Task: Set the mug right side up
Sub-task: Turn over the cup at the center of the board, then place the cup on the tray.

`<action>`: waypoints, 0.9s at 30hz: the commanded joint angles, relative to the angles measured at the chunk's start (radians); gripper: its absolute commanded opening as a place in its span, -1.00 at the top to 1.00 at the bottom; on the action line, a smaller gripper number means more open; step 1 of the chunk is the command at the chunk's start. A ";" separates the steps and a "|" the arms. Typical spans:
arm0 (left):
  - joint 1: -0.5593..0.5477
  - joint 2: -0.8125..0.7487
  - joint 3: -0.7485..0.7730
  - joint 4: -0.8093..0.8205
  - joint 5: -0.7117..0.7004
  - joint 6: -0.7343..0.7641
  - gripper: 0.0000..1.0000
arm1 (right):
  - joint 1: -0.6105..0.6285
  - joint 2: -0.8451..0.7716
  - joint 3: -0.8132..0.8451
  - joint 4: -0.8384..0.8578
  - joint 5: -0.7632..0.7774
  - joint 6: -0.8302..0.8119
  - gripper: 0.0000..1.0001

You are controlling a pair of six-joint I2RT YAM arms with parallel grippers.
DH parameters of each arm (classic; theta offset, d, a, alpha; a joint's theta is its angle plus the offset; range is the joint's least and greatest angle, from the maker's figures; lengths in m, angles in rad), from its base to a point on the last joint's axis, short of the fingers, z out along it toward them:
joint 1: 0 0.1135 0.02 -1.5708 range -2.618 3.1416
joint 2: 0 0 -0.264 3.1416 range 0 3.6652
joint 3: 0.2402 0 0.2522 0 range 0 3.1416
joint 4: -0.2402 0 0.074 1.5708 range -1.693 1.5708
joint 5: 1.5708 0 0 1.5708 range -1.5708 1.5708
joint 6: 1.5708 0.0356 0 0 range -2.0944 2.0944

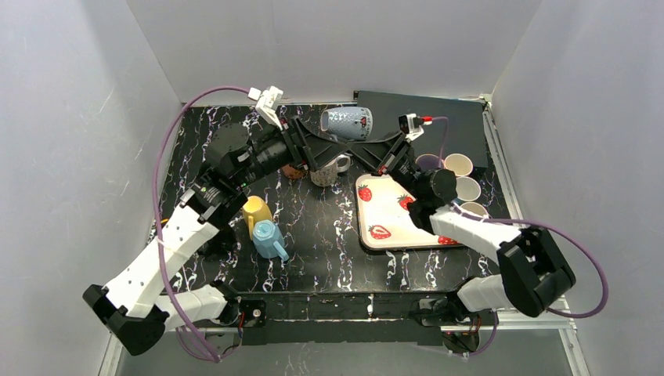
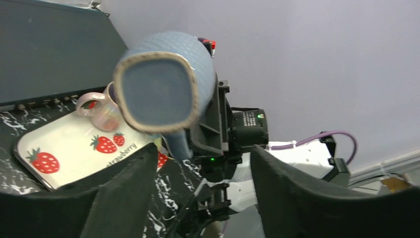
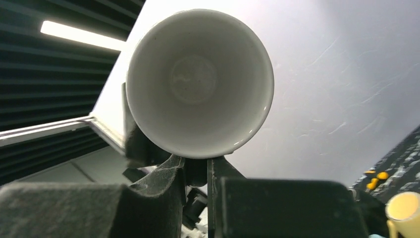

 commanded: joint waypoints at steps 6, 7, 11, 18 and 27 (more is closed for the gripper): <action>-0.003 -0.105 0.000 -0.259 -0.140 0.217 -0.67 | -0.004 -0.315 0.140 -0.815 0.204 -0.558 0.97; -0.003 -0.114 -0.003 -0.295 -0.174 0.231 -0.69 | -0.005 -0.338 0.174 -0.971 0.256 -0.625 0.97; -0.003 -0.150 -0.037 -0.357 -0.258 0.267 -0.72 | -0.005 -0.377 0.284 -1.454 0.485 -0.794 0.97; -0.002 -0.164 -0.077 -0.397 -0.325 0.280 -0.74 | -0.005 -0.449 0.247 -1.948 0.659 -0.830 0.97; -0.003 -0.161 -0.117 -0.412 -0.364 0.283 -0.74 | -0.003 -0.405 0.156 -2.204 0.706 -0.725 0.97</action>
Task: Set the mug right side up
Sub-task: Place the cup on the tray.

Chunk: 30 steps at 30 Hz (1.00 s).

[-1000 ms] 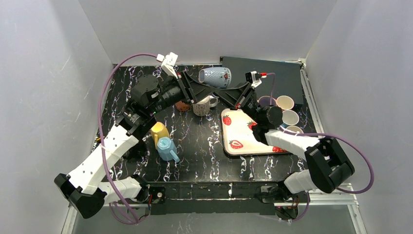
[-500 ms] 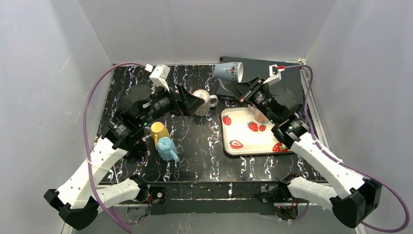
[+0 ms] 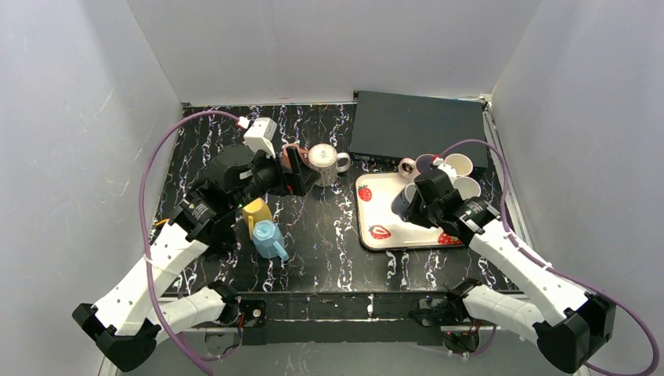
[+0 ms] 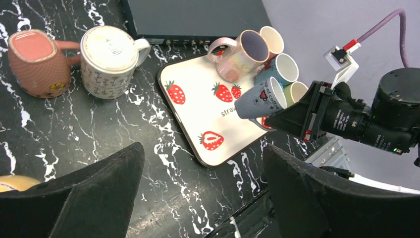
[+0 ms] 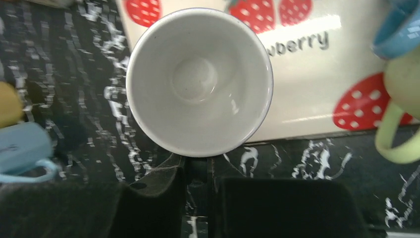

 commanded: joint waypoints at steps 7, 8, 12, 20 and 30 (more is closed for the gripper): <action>-0.001 -0.013 -0.018 -0.044 -0.068 0.019 -0.74 | 0.002 0.152 -0.019 -0.013 0.375 0.145 0.97; -0.002 -0.015 -0.014 -0.055 -0.080 0.013 -0.73 | 0.001 0.183 -0.008 -0.021 0.409 0.172 0.97; -0.002 -0.055 -0.038 -0.058 -0.127 -0.007 -0.73 | 0.000 0.256 0.015 -0.050 0.495 0.288 0.97; -0.002 -0.075 -0.042 -0.076 -0.134 -0.005 -0.73 | 0.001 0.320 -0.004 0.052 0.536 0.311 0.97; -0.002 -0.083 -0.056 -0.081 -0.152 0.003 -0.73 | 0.000 0.404 0.032 -0.030 0.558 0.413 0.97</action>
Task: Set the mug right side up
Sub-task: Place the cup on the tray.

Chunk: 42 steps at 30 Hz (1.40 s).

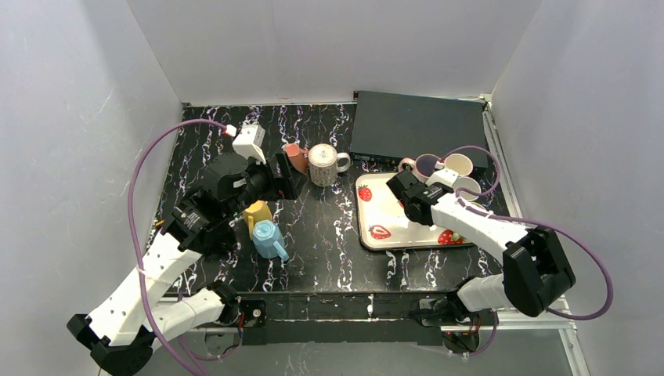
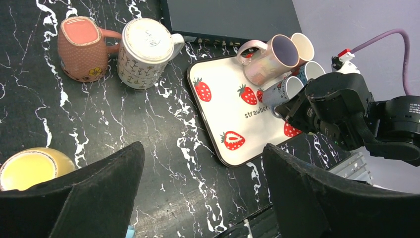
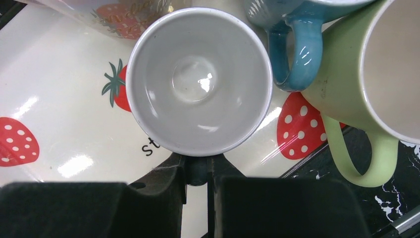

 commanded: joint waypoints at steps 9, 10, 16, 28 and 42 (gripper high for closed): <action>-0.002 -0.029 -0.017 -0.020 -0.045 0.017 -0.73 | -0.025 0.071 0.082 -0.054 0.106 0.118 0.97; -0.002 -0.029 -0.018 -0.021 -0.051 0.018 -0.73 | -0.029 0.073 0.082 -0.052 0.109 0.121 0.97; -0.002 -0.033 -0.023 -0.009 -0.062 0.013 -0.73 | -0.050 0.095 0.093 -0.032 0.099 0.105 0.97; -0.002 -0.026 -0.018 -0.016 -0.070 0.007 -0.73 | -0.090 0.119 0.091 0.016 0.051 0.085 0.44; -0.001 0.009 0.009 -0.106 -0.150 -0.035 -0.73 | -0.098 0.060 0.108 0.036 -0.021 0.053 -0.44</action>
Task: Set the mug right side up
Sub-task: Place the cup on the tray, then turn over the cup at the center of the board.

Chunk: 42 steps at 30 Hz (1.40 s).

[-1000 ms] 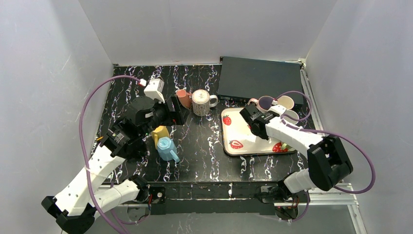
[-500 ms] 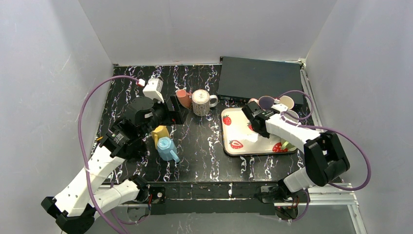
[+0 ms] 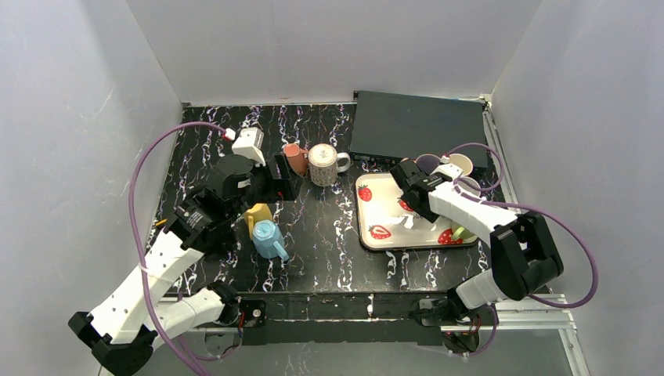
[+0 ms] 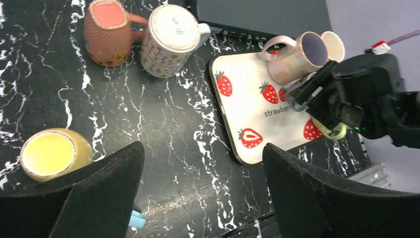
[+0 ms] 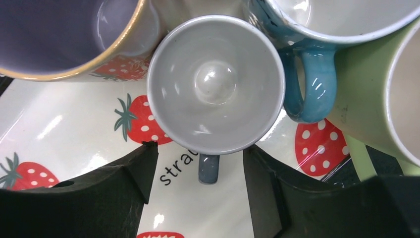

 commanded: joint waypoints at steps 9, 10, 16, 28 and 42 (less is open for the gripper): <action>-0.001 0.072 0.036 -0.384 -0.288 -0.184 -0.80 | -0.005 -0.197 -0.008 0.024 -0.025 -0.071 -0.63; -0.001 0.072 0.024 -0.406 -0.297 -0.205 -0.81 | -0.005 -0.217 -0.012 0.032 -0.032 -0.093 -0.71; -0.001 0.021 -0.077 -0.453 -0.276 -0.272 -0.96 | -0.005 -0.333 -0.022 0.091 -0.038 -0.187 -0.89; -0.001 0.062 -0.152 -0.495 -0.310 -0.269 -0.78 | -0.005 -0.387 -0.055 0.214 -0.136 -0.256 -0.83; 0.174 0.231 -0.147 -0.295 -0.199 -0.161 -0.42 | -0.005 -0.418 -0.082 0.216 -0.150 -0.279 -0.82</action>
